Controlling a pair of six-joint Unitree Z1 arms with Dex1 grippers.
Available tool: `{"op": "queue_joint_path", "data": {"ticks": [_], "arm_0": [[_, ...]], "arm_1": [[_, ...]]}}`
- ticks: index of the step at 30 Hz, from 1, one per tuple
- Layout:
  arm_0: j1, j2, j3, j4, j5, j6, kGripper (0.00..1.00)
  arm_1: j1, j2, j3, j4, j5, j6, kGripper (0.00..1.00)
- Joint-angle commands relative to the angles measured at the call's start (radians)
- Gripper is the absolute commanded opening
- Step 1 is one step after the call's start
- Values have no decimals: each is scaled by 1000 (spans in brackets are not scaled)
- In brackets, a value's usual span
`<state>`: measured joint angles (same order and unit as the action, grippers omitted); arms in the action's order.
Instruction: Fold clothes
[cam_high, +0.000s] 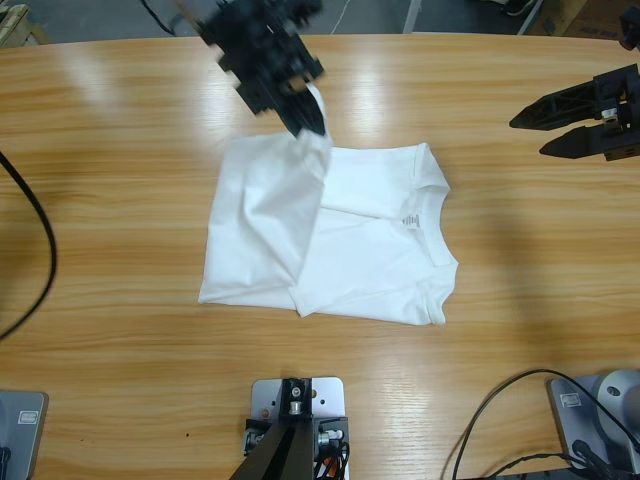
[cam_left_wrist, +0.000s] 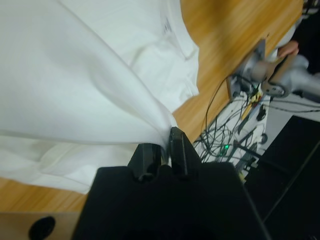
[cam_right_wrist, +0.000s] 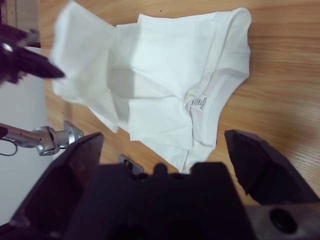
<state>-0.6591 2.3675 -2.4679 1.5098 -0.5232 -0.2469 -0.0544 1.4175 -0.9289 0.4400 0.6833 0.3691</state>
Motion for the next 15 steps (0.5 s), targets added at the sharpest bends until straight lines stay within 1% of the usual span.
{"op": "queue_joint_path", "data": {"ticks": [1,8,15], "arm_0": [[-68,121,-32,147,-41,-12,0],[-88,180,-84,147,-62,-11,0],[-88,261,-206,147,-73,-47,0]], "arm_1": [[-13,-25,32,17,21,-12,996],[-13,-26,35,21,22,-13,996],[-13,-28,44,24,24,-13,996]]}}
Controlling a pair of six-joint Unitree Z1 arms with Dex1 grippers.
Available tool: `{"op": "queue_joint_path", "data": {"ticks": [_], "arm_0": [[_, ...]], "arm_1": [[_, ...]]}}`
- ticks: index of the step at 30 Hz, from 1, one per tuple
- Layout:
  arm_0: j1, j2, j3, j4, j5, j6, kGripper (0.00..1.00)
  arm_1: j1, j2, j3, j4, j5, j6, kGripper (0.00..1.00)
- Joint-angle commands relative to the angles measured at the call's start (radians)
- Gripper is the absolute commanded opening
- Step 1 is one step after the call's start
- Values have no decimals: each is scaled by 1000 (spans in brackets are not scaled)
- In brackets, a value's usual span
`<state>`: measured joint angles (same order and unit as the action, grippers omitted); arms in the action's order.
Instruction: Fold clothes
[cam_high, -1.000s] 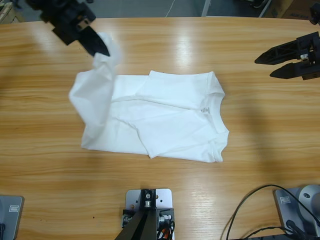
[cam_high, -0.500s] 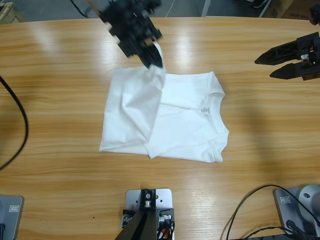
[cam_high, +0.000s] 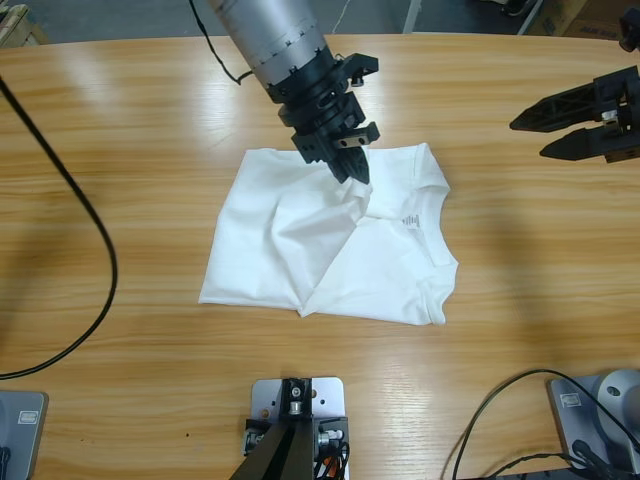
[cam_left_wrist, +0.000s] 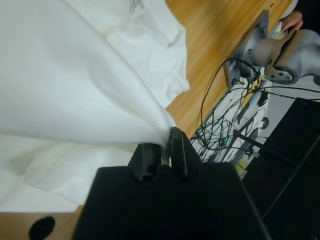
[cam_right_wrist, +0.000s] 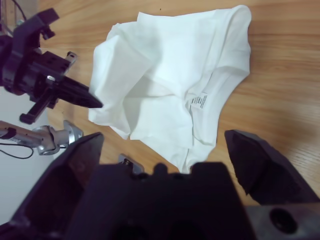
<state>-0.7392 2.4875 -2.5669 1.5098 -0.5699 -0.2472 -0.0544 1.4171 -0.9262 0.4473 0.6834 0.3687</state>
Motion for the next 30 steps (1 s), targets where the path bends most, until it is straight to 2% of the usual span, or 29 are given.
{"op": "queue_joint_path", "data": {"ticks": [1,12,25,30], "arm_0": [[-8,152,-129,147,-27,-57,0],[14,191,-367,147,14,-148,0],[61,195,-516,133,49,-153,0],[69,199,-526,98,50,-153,0]], "arm_1": [[-13,-27,41,17,24,-13,996],[-13,-13,44,16,24,-21,996],[-13,-15,43,17,31,-22,991],[-12,-15,41,50,33,-34,991]]}}
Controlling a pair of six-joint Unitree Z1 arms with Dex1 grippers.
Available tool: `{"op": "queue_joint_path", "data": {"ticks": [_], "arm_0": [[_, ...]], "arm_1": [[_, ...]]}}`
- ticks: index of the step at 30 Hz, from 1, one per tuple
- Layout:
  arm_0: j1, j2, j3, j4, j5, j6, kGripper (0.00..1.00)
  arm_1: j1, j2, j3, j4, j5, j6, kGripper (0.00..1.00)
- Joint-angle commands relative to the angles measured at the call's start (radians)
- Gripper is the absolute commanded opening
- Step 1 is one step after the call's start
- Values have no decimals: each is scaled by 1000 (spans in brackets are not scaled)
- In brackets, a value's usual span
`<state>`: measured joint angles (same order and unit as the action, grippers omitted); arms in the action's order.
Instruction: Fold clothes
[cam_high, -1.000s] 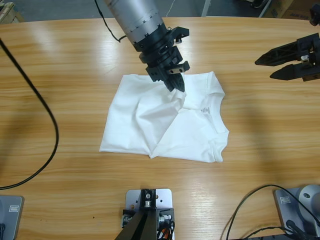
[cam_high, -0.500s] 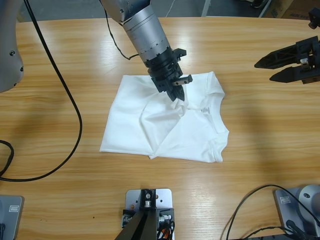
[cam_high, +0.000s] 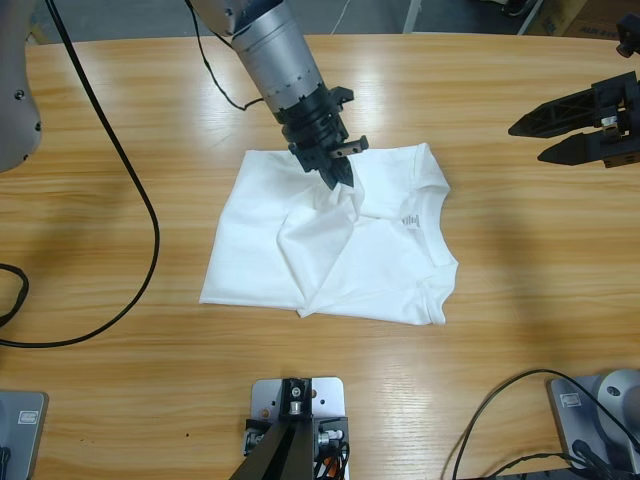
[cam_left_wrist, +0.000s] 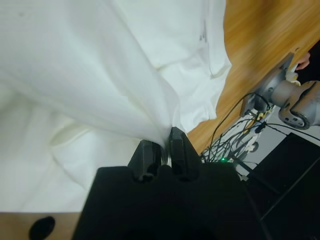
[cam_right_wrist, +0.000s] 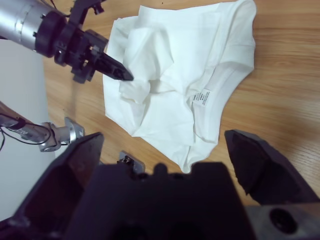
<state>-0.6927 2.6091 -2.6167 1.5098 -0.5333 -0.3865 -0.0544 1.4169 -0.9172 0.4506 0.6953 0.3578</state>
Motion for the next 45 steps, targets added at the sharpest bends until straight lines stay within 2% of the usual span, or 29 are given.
{"op": "queue_joint_path", "data": {"ticks": [1,25,38,39,40,41,42,43,45], "arm_0": [[22,79,-477,94,13,-14,0],[-11,28,-492,82,1,-9,0],[-39,130,-500,69,-1,38,0],[-39,134,-500,69,-2,40,257],[-41,135,-502,69,-2,45,669],[-41,135,-505,67,-2,51,827],[-41,135,-510,66,-2,57,927],[-41,133,-514,66,-2,61,967],[-43,127,-525,66,-2,75,968]], "arm_1": [[-12,-12,32,53,21,-26,991],[-7,10,24,66,21,-40,991],[-7,4,26,82,23,-48,991],[-7,4,26,82,23,-48,991],[-7,4,27,82,23,-48,991],[-7,4,27,83,23,-48,991],[-7,4,27,83,23,-49,991],[-7,5,27,83,23,-49,991],[-6,8,27,83,23,-49,991]]}}
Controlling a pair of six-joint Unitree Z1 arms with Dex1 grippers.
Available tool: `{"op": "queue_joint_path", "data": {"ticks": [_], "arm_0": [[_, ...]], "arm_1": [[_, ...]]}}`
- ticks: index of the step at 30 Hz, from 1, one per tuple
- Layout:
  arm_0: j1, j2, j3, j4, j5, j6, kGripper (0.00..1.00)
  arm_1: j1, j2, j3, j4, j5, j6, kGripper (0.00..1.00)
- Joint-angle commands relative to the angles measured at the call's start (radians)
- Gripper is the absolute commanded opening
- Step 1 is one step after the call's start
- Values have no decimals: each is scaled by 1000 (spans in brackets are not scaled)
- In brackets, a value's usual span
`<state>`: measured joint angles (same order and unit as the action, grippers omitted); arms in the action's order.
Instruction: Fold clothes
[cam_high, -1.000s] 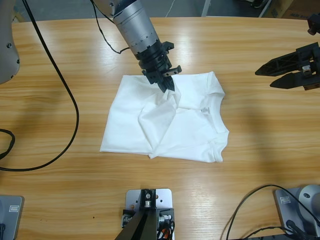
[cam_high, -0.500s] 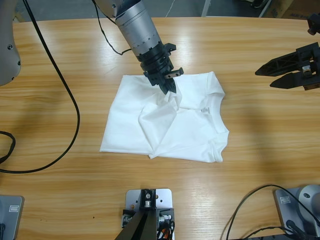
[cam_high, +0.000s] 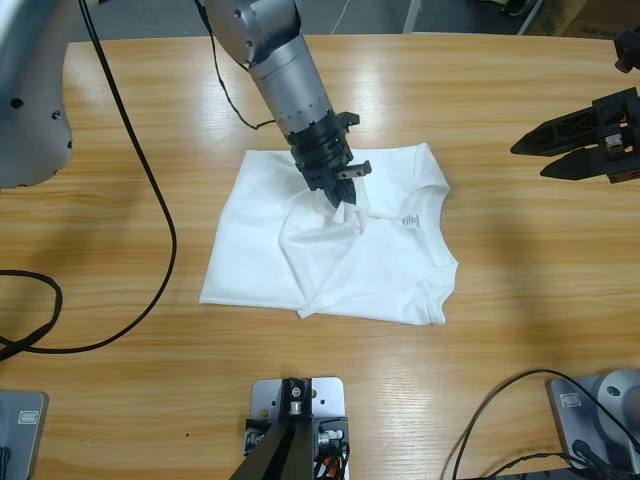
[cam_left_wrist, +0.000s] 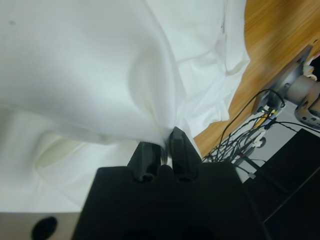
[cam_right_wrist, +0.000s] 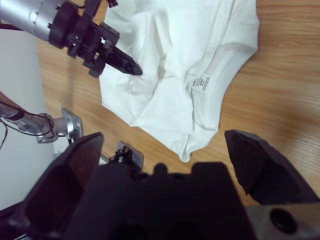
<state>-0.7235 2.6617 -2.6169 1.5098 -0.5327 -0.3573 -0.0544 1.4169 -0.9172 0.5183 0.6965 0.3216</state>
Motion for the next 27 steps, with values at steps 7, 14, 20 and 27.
{"op": "queue_joint_path", "data": {"ticks": [7,14,20,27], "arm_0": [[-14,-13,-537,70,4,98,968],[-13,-172,-501,147,92,201,968],[26,-278,-215,154,152,130,968],[134,-499,208,74,191,173,968]], "arm_1": [[0,1,28,17,24,-15,991],[19,-25,24,37,25,-15,991],[30,-46,25,54,25,-15,991],[30,-76,59,62,20,-15,987]]}}
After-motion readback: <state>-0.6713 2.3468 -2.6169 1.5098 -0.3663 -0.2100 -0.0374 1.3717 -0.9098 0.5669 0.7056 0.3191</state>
